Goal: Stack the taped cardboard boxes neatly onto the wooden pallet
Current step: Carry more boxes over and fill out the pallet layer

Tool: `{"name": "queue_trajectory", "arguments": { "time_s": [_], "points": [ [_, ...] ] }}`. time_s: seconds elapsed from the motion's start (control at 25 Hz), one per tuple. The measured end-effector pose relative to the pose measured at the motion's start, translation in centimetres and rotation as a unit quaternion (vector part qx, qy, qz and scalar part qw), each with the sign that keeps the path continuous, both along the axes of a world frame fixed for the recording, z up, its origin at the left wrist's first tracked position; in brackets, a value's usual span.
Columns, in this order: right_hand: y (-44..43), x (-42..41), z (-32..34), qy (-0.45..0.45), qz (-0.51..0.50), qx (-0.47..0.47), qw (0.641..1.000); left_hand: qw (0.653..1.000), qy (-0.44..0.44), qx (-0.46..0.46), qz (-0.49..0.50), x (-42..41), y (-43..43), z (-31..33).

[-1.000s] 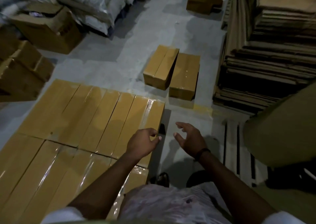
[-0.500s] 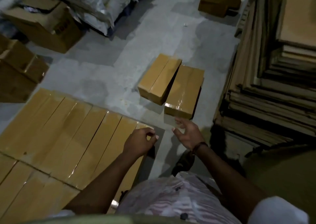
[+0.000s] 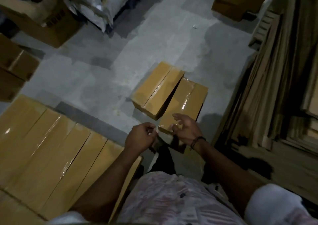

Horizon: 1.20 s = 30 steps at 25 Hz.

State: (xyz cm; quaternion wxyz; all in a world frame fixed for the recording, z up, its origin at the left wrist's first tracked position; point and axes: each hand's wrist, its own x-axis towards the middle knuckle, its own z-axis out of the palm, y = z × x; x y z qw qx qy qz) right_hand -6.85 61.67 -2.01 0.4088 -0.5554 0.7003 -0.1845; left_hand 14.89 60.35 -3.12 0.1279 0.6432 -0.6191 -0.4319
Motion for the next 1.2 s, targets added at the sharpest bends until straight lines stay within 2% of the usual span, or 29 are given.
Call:
{"name": "queue_trajectory", "arguments": {
  "time_s": [0.24,0.48,0.6,0.8,1.0,1.08,1.2],
  "points": [
    [-12.2,-4.3,-3.2,0.043,-0.034,0.067,0.996,0.996,-0.037,0.026,-0.08,-4.5,-13.1,-3.7],
    [-18.8,-8.8,-10.7,0.065,-0.116,0.137,0.982,0.984,-0.082,0.105,-0.122,-7.4,-22.1,-9.1],
    [-21.3,-11.0,-17.5,0.091,-0.119,0.175,0.973,0.982,-0.084,0.129,-0.106,-8.9,-25.1,-15.5],
    [-23.2,-14.6,-33.7,0.159,-0.056,0.174,0.97,0.984,-0.077,0.088,-0.137,-13.9,-27.0,-31.5],
    [-23.9,-19.0,-47.7,0.179,-0.159,0.207,0.949,0.965,-0.136,0.047,-0.218,-21.3,-30.2,-47.1],
    [-24.2,-20.7,-51.3,0.171,-0.193,0.224,0.94,0.956,-0.172,0.071,-0.228,-23.4,-31.1,-50.8],
    [-24.9,-22.2,-54.7,0.094,-0.253,0.243,0.932,0.952,-0.196,0.1,-0.214,-25.1,-31.6,-53.5]
  ]
}}
